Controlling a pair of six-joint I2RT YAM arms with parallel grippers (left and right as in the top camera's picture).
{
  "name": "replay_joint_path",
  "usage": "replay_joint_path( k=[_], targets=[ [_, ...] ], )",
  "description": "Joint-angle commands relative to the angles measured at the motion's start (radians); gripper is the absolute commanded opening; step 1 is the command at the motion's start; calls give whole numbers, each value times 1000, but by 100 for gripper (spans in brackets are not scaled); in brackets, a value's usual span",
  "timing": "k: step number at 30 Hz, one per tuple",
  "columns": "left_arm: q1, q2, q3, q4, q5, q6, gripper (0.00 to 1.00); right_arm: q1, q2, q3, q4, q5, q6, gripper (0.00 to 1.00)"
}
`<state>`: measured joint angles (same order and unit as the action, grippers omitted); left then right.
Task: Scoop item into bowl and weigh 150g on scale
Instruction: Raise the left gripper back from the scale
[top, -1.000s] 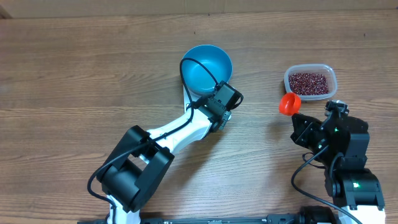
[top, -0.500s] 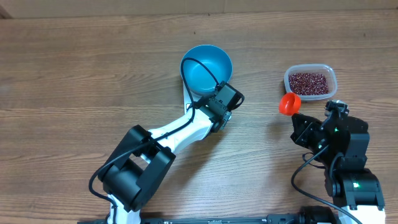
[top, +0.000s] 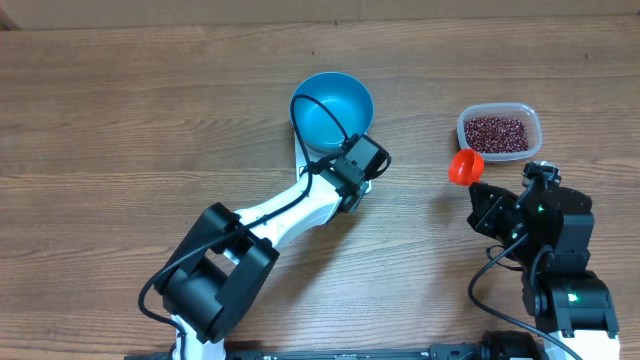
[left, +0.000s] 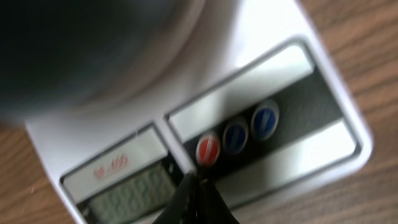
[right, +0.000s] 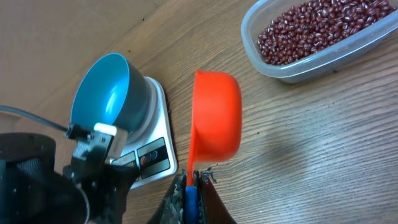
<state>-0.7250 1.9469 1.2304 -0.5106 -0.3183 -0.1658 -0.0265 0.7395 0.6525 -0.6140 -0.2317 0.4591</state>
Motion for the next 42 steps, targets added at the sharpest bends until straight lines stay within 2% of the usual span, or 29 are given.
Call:
replay_joint_path(
  k=[1,10,11,12,13,14,15,28,35,42],
  targets=[
    [1,-72,-16,-43,5,-18,4,-6,-7,29,6,7,-8,4],
    [-17,-268,-16,-103,6,-23,5,-6,-7,29,5,7,-8,4],
    [-17,-290,-16,-106,5,-23,11,-6,-7,29,5,7,-8,4],
    [-17,-318,-16,-106,5,-23,21,-6,-7,29,5,7,-8,4],
    [-17,-337,-16,-107,5,-23,40,-6,-7,29,5,7,-8,4],
    [-17,-357,-16,-106,5,-23,84,-6,-7,29,5,7,-8,4],
    [-17,-375,-16,-107,4,-22,100,-6,-7,29,6,7,-8,4],
    [-14,-545,-16,-130,-3,-53,100,-6,-7,29,6,7,-9,4],
    [-5,-637,-16,-186,-87,-98,100,-6,-7,29,5,7,-8,4],
    [96,-652,9,-252,63,-40,99,-6,-7,29,6,7,-9,4]
  ],
)
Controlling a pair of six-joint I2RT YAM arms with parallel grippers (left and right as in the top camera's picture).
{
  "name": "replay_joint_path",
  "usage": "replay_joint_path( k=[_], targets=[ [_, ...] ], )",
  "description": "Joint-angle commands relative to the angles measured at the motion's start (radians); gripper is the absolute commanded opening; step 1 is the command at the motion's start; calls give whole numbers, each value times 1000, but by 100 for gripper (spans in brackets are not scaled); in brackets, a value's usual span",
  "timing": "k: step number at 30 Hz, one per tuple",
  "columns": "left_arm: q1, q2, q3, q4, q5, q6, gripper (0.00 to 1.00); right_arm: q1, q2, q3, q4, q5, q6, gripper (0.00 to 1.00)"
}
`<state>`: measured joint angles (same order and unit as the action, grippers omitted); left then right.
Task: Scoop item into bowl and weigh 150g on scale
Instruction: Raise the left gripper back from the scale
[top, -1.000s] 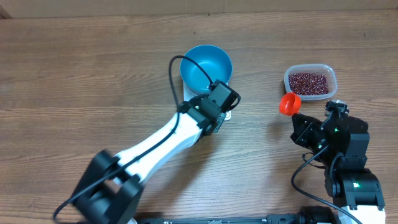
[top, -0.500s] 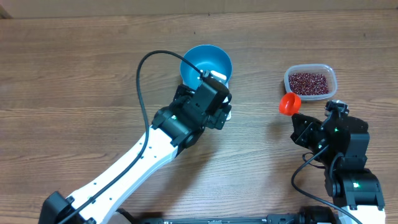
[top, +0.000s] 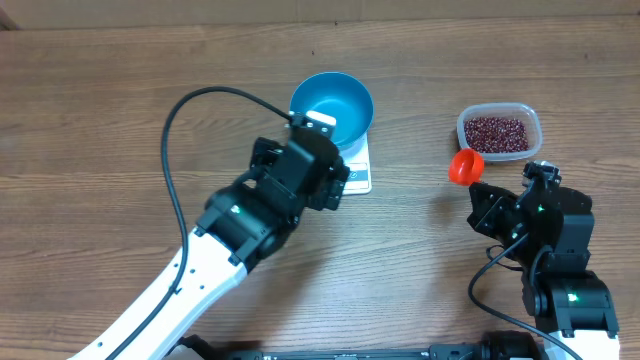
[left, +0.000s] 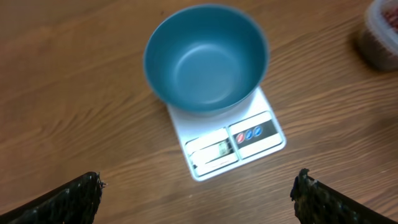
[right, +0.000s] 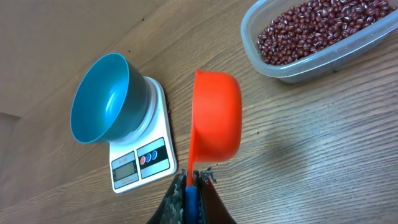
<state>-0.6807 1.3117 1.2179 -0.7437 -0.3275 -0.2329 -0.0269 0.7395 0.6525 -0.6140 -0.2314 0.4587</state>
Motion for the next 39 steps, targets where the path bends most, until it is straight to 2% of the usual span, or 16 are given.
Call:
replay_joint_path(
  k=[1,7,39],
  targets=[
    [72,-16,33,-27,98,42,99,-6,-7,29,6,7,-8,4],
    [159,-16,106,-52,218,98,100,-6,-7,29,6,7,-8,4],
    [159,-16,106,-63,221,98,100,-6,-7,29,2,7,-16,4]
  ],
)
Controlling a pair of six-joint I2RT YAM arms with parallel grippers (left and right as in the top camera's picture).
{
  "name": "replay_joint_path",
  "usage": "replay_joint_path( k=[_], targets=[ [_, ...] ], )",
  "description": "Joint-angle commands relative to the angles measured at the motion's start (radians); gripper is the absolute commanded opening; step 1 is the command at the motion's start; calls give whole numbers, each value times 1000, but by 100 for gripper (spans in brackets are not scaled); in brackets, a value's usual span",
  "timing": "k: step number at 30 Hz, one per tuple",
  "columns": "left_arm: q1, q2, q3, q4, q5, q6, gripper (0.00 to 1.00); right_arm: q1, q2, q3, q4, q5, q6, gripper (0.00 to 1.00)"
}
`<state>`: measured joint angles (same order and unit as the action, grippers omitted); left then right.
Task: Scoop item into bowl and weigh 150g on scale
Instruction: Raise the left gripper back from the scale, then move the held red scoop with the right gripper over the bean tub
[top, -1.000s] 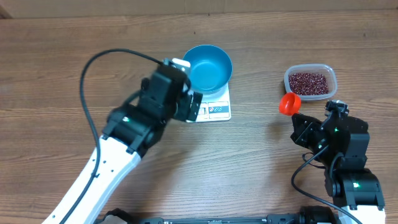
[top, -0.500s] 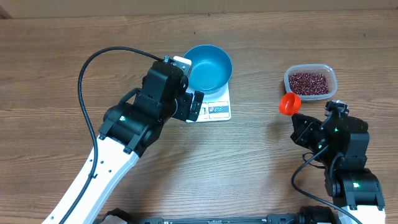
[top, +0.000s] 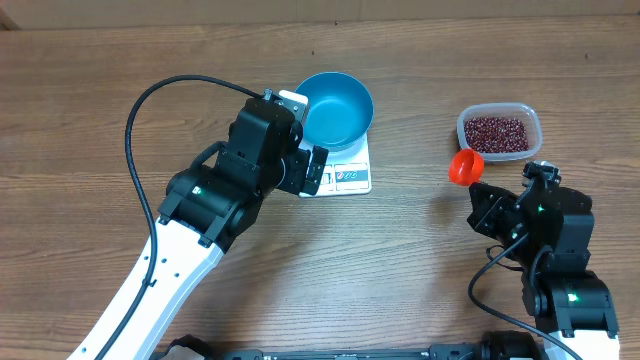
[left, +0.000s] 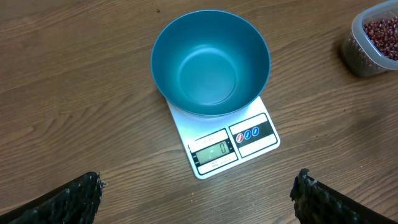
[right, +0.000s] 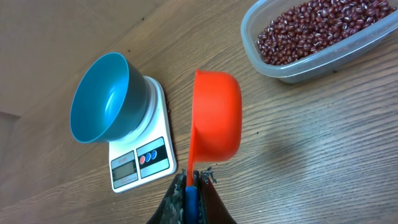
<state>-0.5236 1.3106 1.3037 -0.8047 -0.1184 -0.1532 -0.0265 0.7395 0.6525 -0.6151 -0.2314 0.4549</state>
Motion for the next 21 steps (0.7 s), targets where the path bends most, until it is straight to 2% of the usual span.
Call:
replay_joint_path(
  k=[1,21],
  targets=[
    [2,-14,21,-2,12,18,100,-6,-7,29,3,7,-13,4],
    [2,-15,21,-2,12,18,99,-6,7,50,-14,22,-42,4]
  ],
)
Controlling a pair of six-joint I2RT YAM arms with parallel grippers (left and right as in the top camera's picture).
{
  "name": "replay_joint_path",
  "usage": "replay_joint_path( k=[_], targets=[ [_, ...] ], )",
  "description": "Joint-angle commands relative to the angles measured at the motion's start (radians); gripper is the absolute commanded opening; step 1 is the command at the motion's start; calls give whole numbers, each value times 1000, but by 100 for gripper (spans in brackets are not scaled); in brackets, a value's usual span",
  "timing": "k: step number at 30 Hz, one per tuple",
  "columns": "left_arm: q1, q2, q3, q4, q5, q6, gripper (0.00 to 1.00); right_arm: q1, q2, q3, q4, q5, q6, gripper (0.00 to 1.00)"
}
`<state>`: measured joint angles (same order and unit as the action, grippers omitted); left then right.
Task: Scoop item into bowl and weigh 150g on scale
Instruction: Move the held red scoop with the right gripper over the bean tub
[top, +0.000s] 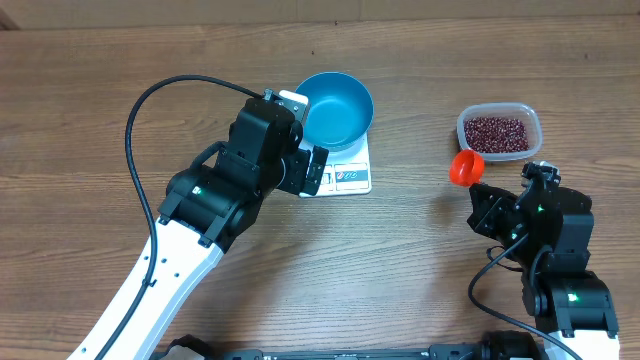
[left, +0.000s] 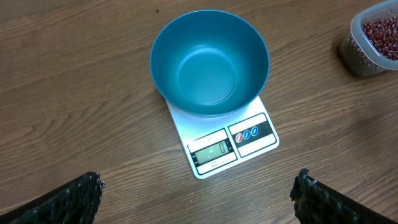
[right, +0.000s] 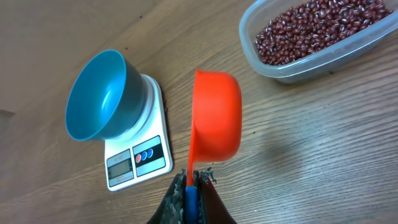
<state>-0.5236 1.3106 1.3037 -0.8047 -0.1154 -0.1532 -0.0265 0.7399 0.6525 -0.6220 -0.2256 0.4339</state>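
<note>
An empty blue bowl (left: 209, 62) stands on a white scale (left: 230, 146) whose display reads 0. My left gripper (left: 198, 190) hangs wide open above the wood just in front of the scale, nothing between its fingers. The bowl (top: 336, 110) and scale (top: 347, 178) lie at the table's far middle in the overhead view. To the right, my right gripper (right: 192, 180) is shut on the handle of an orange scoop (right: 216, 116), held empty above the table. A clear tub of red beans (right: 311, 31) sits beyond the scoop; in the overhead view the tub (top: 498, 131) is just past the scoop (top: 463, 166).
Bare wooden table (top: 120, 110) spreads to the left and front. A black cable (top: 150, 110) loops over the left arm. The table's far edge (top: 450, 22) runs along the top of the overhead view.
The right wrist view has shifted slightly, so the right gripper with the scoop has moved a little. The left arm, bowl and scale stay as they were.
First my left gripper was shut with its tips at the scale's buttons, the display dark. Then it was open and drawn back above the scale. Later the display read 0. The right gripper has held the empty orange scoop near the bean tub throughout.
</note>
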Motion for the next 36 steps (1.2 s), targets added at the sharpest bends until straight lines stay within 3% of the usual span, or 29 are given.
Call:
replay_joint_path(
  k=[1,11,20,36],
  targets=[
    [2,-14,21,-2,9,18,99,-7,17,65,-18,17,-32,4],
    [2,-14,21,-2,9,18,100,-7,297,372,-254,69,-204,4],
    [2,-15,21,-2,9,18,100,-7,475,542,-313,234,-228,4],
    [2,-14,21,-2,9,18,100,-9,514,555,-303,293,-235,4]
  ],
)
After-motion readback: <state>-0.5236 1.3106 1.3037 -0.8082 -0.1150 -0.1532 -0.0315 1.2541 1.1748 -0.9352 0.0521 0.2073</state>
